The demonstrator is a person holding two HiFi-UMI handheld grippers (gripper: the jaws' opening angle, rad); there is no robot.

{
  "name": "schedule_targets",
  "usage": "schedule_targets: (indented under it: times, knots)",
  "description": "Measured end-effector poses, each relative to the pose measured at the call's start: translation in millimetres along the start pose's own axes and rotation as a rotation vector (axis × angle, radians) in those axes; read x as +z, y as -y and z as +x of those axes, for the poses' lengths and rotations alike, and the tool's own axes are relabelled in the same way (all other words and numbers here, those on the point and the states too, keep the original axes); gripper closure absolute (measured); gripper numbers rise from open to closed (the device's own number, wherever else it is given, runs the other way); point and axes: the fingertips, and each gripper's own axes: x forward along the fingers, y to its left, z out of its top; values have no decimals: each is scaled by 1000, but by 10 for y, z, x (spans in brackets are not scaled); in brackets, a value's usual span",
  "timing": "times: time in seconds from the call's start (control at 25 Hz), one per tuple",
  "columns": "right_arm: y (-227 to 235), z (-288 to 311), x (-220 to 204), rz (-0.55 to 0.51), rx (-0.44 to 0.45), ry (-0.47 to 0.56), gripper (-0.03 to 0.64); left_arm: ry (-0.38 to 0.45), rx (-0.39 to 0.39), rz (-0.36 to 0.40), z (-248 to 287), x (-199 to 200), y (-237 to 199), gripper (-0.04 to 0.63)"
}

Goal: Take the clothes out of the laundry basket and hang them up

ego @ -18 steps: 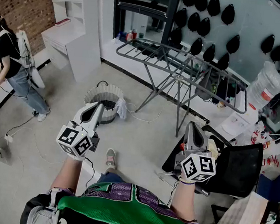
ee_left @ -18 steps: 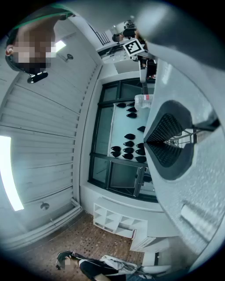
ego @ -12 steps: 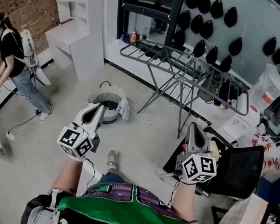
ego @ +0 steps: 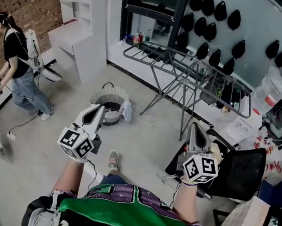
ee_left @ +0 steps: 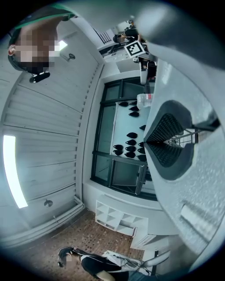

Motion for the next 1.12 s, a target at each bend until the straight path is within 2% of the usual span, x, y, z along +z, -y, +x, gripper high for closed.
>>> schedule_targets:
  times: [0.28, 0.52, 0.84, 1.12]
  knots:
    - [-62, 1, 15, 51, 38, 39, 617, -3, -1, 12, -6, -36, 12, 578]
    - [-213, 246, -117, 56, 85, 18, 617, -20, 25, 21, -4, -105, -167, 578]
    - [-386, 840, -181, 53, 126, 11, 617, -27, 78, 15, 141, -136, -689, 578]
    - [-498, 1623, -228, 35, 144, 24, 617, -23, 114, 9, 500, -199, -1356, 578]
